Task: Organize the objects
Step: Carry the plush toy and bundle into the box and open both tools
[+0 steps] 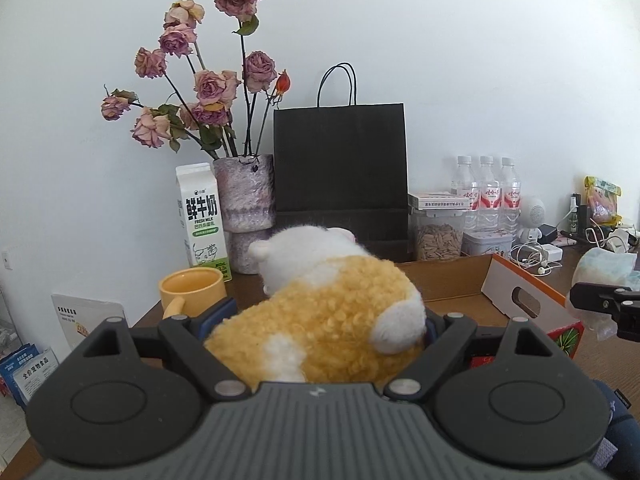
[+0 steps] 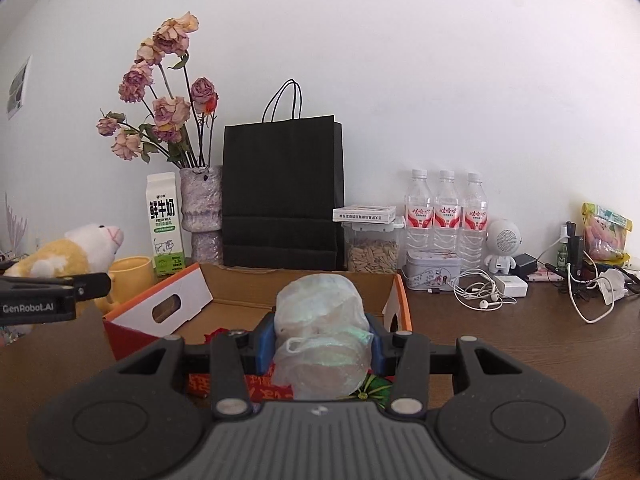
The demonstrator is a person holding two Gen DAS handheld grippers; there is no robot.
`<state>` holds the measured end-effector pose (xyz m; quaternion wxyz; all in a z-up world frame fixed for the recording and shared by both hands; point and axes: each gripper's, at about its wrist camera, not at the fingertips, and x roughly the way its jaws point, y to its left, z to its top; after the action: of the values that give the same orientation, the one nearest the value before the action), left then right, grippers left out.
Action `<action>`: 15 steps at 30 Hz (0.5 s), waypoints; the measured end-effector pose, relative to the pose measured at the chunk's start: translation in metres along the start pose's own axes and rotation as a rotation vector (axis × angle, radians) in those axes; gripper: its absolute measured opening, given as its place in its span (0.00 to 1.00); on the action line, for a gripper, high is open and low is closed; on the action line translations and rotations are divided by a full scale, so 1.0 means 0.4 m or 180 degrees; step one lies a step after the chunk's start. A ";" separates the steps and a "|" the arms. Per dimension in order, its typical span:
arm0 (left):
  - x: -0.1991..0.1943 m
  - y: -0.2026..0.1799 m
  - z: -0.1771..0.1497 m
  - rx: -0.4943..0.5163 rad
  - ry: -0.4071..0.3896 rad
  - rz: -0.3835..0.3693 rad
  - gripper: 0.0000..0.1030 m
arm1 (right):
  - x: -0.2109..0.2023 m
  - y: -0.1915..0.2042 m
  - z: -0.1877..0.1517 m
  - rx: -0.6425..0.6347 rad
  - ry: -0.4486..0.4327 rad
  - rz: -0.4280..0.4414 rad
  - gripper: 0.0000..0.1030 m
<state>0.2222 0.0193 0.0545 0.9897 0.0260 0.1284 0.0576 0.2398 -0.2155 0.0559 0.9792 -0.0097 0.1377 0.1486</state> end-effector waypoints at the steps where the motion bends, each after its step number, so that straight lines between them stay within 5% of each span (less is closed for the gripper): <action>1: 0.016 -0.004 0.005 0.0004 -0.0002 -0.0022 0.86 | 0.017 0.003 0.007 -0.0002 -0.0006 -0.0001 0.42; 15: 0.253 -0.044 0.033 -0.0038 0.0170 -0.0251 0.86 | 0.292 -0.019 0.067 0.0023 0.0297 0.0213 0.42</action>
<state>0.3246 0.0137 0.0406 0.9876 0.0134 0.1553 0.0200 0.3564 -0.1877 0.0498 0.9663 -0.0085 0.1840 0.1801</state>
